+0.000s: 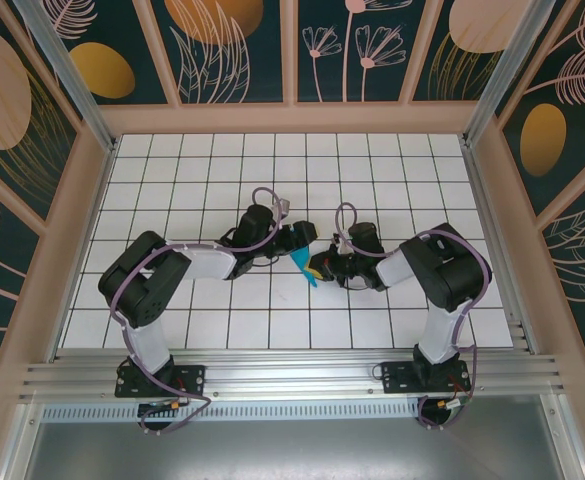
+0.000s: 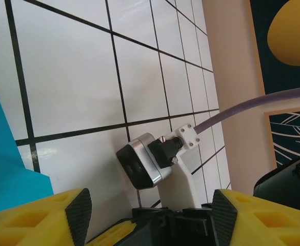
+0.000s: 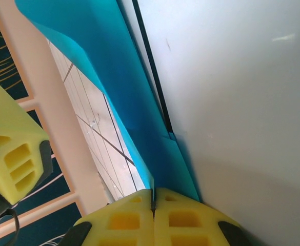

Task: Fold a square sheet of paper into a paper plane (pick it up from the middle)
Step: Fold the wing for the fifth time at the center of the table.

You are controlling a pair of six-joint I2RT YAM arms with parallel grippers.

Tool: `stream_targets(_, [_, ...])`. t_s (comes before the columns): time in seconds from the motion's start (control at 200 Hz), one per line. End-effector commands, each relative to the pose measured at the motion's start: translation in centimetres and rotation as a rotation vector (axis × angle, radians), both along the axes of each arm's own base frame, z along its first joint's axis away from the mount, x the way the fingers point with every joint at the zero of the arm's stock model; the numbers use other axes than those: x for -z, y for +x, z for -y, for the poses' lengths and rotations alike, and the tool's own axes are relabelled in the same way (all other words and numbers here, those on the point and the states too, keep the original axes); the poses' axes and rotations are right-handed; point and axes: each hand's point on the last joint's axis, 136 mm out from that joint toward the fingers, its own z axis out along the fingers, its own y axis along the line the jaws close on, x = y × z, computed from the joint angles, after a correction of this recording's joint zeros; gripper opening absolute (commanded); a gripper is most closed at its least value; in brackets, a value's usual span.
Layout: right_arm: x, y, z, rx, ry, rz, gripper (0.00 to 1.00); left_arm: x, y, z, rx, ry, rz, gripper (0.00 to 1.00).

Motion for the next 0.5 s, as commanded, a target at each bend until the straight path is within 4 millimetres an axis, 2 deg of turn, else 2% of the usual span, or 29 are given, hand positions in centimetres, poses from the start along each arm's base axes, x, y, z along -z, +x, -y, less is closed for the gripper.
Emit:
stream_targets(0.0, [2.3, -0.9, 0.6, 0.023, -0.037, -0.082, 0.00, -0.1, -0.3, 0.0, 0.023, -0.022, 0.022, 0.65])
stream_targets(0.325, [2.6, -0.9, 0.6, 0.022, -0.047, -0.088, 0.00, 2.9, 0.3, 0.9, 0.036, 0.002, -0.033, 0.64])
stream_targets(0.495, [2.4, -1.0, 0.6, 0.007, -0.059, -0.074, 0.00, 5.1, 0.5, 0.5, 0.012, 0.062, -0.087, 0.63])
